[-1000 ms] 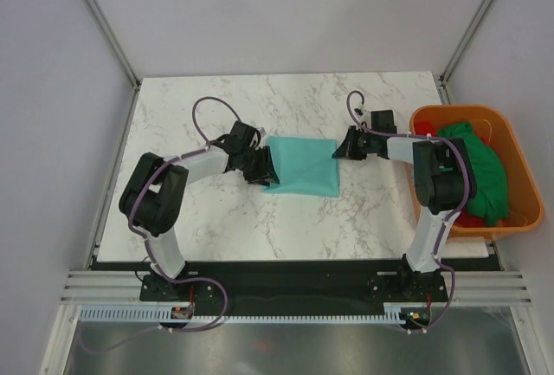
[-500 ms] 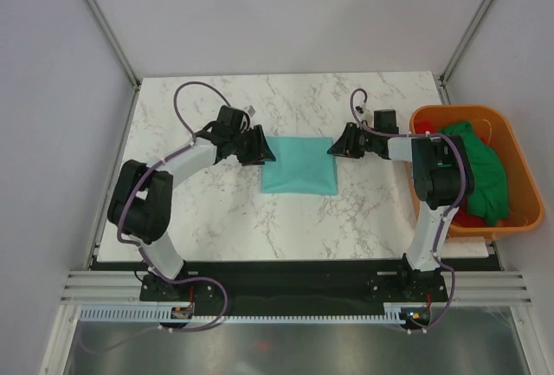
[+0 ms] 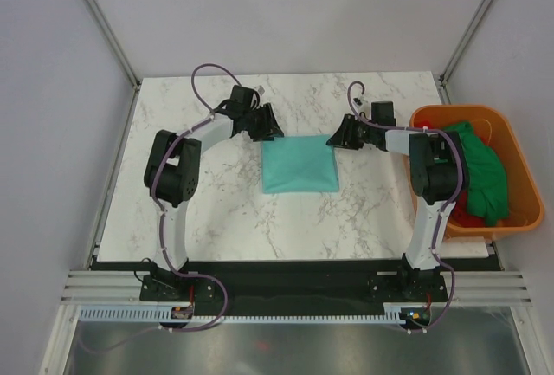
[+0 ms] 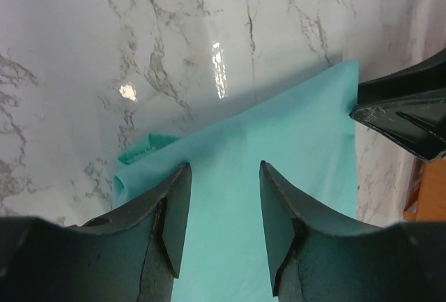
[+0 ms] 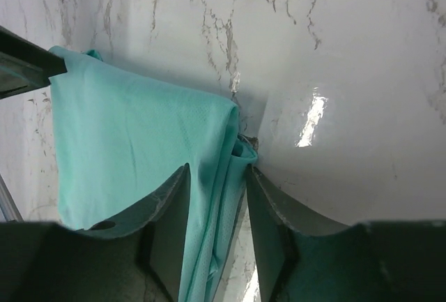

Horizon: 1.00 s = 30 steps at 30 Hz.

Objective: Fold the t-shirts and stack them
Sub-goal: Fold the tshirt

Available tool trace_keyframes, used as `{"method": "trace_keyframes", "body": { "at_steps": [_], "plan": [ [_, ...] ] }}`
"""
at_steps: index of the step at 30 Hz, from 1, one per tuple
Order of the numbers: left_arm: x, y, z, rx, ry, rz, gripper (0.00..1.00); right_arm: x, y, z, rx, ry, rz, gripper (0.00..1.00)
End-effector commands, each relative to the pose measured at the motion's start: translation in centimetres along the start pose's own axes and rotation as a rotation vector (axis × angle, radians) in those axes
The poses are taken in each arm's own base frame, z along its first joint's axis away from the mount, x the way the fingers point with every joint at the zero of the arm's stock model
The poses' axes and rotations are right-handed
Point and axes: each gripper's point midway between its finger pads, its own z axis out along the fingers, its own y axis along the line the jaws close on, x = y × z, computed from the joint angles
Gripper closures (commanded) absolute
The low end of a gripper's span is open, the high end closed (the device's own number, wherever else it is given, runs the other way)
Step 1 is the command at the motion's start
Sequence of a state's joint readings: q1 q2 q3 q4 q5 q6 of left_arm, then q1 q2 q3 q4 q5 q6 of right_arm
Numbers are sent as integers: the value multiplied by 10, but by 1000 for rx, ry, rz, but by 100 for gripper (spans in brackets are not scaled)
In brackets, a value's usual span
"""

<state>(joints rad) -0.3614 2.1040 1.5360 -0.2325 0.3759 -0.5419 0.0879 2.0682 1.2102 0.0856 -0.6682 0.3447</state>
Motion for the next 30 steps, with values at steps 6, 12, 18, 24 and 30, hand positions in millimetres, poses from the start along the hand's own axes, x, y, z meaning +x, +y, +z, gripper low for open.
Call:
{"method": "trace_keyframes", "body": {
  "at_steps": [6,12,18,24,30],
  "plan": [
    [-25,18,20,43,-2,-11,48,6,-25,14,48,27,-31,74],
    [-48,2,10,132,-23,10,47,-4,-15,18,-4,15,-13,86],
    [-74,-24,-34,196,-87,20,46,-26,0,0,23,-20,-12,57],
    [-16,-28,-64,189,-5,-43,47,-11,20,-35,70,38,36,56],
    [54,-40,-68,157,91,-19,48,24,75,-46,-61,114,-20,82]
  ]
}}
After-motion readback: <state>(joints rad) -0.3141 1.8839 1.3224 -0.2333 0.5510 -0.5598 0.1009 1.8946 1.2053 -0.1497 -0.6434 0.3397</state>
